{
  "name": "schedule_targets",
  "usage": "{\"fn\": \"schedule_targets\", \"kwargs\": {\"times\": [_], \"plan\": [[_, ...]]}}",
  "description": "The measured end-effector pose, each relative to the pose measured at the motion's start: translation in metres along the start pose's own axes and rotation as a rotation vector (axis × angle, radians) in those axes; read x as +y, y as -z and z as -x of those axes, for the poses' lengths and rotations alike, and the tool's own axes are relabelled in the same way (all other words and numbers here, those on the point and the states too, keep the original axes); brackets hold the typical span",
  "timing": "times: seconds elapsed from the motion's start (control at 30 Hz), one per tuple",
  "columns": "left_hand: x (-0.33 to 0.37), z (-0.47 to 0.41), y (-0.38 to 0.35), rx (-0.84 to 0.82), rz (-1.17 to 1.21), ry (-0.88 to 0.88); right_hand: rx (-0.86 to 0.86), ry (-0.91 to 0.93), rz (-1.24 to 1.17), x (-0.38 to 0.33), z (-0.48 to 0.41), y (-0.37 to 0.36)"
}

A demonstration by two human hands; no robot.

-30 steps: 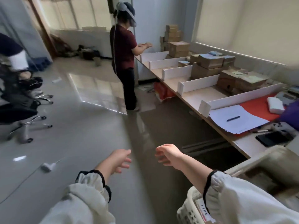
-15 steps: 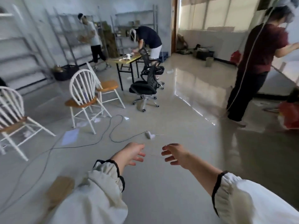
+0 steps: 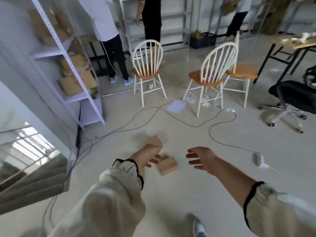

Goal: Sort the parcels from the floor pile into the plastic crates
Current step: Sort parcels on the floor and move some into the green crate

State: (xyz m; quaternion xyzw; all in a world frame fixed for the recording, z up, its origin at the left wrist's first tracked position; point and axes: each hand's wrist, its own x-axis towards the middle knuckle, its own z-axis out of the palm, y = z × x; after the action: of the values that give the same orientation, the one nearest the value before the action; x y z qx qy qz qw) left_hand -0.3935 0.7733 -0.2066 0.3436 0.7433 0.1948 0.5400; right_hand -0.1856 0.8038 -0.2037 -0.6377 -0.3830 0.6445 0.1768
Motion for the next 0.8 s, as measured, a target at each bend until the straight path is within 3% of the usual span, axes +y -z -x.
{"fn": "schedule_targets", "kwargs": {"times": [0.2,0.5,0.6,0.8], "plan": [[-0.016,-0.056,0.019,0.195,0.111,0.200,-0.161,-0.029,0.248,-0.038,-0.090,-0.009],[-0.033,-0.123,0.027,0.256,0.268,0.372,-0.244,-0.145,0.448,-0.071,-0.200,-0.024],[-0.044,-0.151,0.037,0.198,0.288,0.438,-0.231,-0.176,0.486,-0.075,-0.234,-0.040],[-0.088,-0.251,0.061,0.161,0.100,0.472,-0.192,-0.212,0.532,-0.059,-0.324,-0.072]]}}
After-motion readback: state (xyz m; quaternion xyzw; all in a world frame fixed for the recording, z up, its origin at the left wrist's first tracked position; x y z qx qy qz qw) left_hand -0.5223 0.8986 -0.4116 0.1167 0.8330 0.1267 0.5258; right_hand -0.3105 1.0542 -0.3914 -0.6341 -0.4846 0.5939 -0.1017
